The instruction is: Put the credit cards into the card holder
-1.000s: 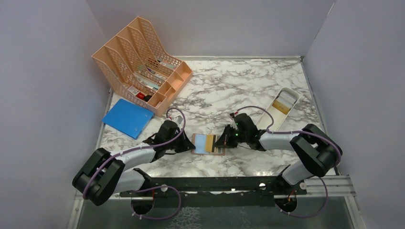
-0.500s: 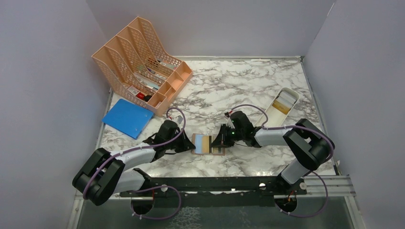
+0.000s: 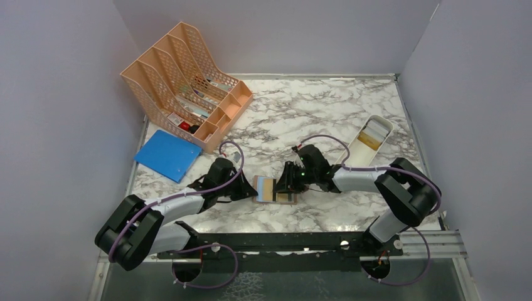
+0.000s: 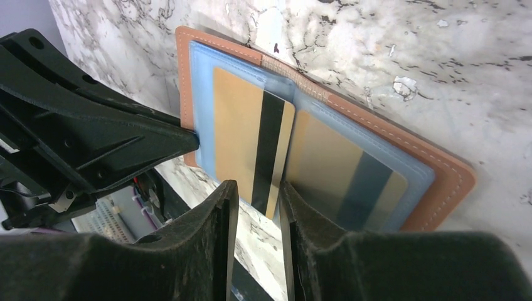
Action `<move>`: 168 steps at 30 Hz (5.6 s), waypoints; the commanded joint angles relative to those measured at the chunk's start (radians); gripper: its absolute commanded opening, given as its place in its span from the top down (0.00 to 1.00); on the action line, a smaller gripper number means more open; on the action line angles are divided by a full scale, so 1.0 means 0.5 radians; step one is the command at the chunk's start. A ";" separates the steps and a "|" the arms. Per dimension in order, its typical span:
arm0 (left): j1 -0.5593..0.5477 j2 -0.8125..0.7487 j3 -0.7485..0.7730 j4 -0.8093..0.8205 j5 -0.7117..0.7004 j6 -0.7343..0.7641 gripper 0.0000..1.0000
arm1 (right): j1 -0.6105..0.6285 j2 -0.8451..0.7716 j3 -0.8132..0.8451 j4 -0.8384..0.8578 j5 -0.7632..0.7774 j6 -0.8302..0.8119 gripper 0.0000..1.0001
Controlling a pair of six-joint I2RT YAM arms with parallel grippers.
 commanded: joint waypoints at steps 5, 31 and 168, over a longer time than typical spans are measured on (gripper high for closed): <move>0.005 -0.037 0.037 0.023 0.053 0.004 1.00 | 0.013 -0.008 0.021 -0.071 0.071 -0.031 0.63; 0.001 -0.108 0.064 0.071 0.158 -0.055 0.78 | 0.103 -0.077 0.142 -0.227 0.195 -0.104 0.64; -0.172 0.135 0.499 -0.147 0.290 0.192 1.00 | 0.137 -0.329 -0.104 -0.286 0.526 -0.374 0.76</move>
